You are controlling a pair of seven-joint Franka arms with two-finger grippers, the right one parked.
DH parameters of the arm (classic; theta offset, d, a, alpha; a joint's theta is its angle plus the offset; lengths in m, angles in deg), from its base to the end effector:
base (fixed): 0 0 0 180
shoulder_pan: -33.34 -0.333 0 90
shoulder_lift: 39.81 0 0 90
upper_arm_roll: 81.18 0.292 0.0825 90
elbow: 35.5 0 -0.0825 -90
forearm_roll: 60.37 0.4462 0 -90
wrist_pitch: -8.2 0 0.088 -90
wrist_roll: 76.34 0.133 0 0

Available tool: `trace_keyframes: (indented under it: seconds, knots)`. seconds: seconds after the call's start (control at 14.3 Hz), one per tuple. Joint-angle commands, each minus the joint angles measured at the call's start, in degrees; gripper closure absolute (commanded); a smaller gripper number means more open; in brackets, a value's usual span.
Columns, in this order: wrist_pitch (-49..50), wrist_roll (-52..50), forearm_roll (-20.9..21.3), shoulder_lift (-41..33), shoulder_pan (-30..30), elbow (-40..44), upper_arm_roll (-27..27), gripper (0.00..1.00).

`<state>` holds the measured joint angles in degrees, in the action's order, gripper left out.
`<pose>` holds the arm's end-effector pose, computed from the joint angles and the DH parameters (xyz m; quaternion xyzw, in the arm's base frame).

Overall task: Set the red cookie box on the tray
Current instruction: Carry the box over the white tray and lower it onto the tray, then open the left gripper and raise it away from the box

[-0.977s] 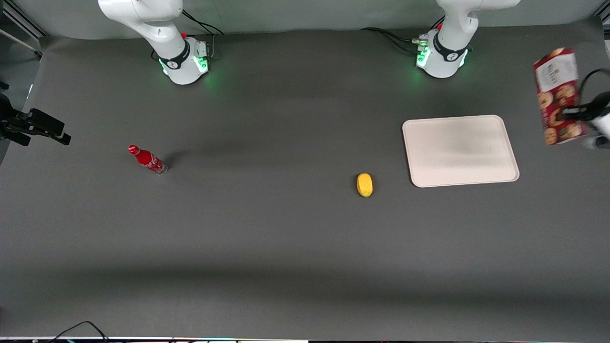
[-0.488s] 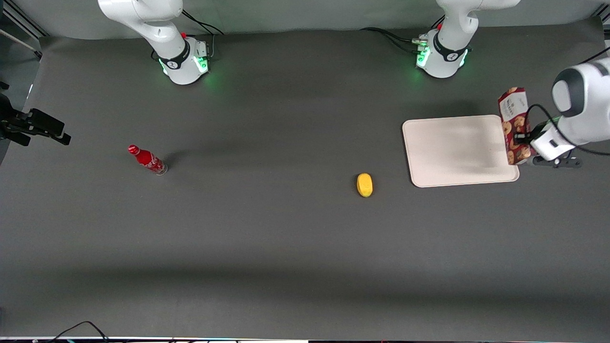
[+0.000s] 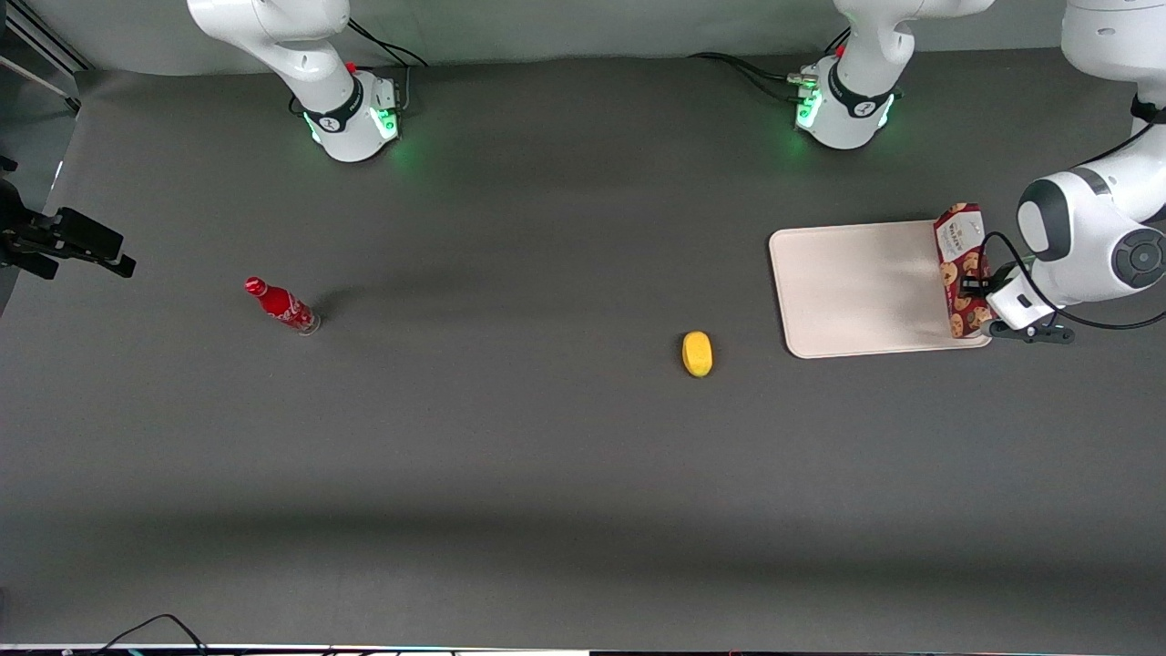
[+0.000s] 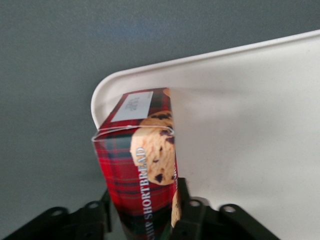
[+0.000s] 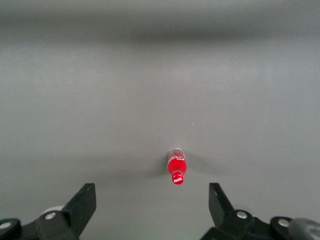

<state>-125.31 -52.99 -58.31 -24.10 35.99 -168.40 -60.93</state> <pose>0.4866 0.1710 0.1119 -0.9886 0.0638 0.1362 0.0118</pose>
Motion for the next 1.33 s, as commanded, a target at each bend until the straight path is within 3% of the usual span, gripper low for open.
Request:
trace_keyframes:
  seconds: [0.0,0.21,0.49,0.77,1.12,1.26]
  knots:
    - [5.7,2.0,-1.1,-3.8,0.2,3.1,0.5,0.0]
    - [23.7,1.8,-1.1,-8.1,0.2,14.1,0.5,0.0]
    - [37.8,0.0,-1.2,-12.8,0.7,26.3,-0.3,0.0]
    - [54.3,-10.1,-1.1,-13.8,0.8,40.2,-6.6,0.0]
    - [57.9,-23.4,-1.1,-19.4,0.8,40.1,-15.9,0.0]
    - [58.9,-23.3,-1.0,-19.2,0.8,40.9,-18.5,0.0]
